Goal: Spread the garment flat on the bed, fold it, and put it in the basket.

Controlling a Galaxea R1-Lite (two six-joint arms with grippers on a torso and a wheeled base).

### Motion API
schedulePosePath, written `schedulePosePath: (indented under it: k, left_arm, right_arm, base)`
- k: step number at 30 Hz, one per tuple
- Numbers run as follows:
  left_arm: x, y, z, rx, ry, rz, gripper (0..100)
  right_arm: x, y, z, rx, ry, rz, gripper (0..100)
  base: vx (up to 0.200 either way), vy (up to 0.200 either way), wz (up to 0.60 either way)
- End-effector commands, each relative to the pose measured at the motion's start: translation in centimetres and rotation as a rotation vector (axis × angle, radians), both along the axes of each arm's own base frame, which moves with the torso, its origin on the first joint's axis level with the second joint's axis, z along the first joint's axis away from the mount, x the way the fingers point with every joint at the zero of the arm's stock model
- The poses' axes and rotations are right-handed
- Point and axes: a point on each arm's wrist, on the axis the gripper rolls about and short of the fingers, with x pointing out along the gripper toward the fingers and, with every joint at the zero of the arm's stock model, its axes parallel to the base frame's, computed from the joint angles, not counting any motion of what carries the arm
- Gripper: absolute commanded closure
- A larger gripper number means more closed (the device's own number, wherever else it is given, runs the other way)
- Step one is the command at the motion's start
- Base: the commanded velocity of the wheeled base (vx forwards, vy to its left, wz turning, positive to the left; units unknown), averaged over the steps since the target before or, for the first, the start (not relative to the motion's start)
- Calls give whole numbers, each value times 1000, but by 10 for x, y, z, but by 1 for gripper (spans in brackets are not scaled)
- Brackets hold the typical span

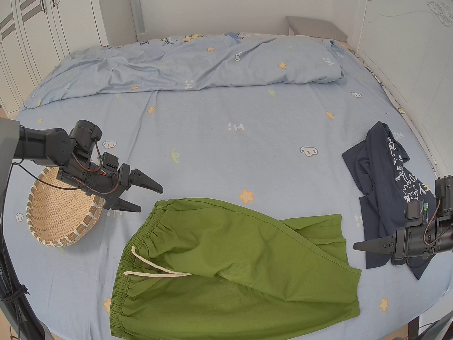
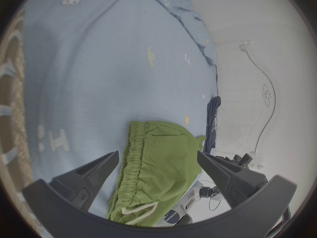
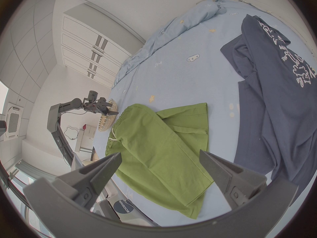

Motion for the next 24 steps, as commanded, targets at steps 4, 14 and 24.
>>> schedulePosePath:
  k: [4, 14, 24]
  left_arm:
    - [19, -6, -31, 1, 66, -13, 0]
    - [25, -7, -42, 4, 82, -13, 0]
    - [26, -22, -43, 2, 78, -52, 100]
  right_arm:
    - [0, 0, 0, 0, 1, 3, 0]
    - [0, 1, -1, 0, 2, 6, 0]
    - [-2, 0, -3, 0, 13, 0, 0]
  base:
    - [0, 0, 0]
    - [0, 0, 0]
    - [0, 0, 0]
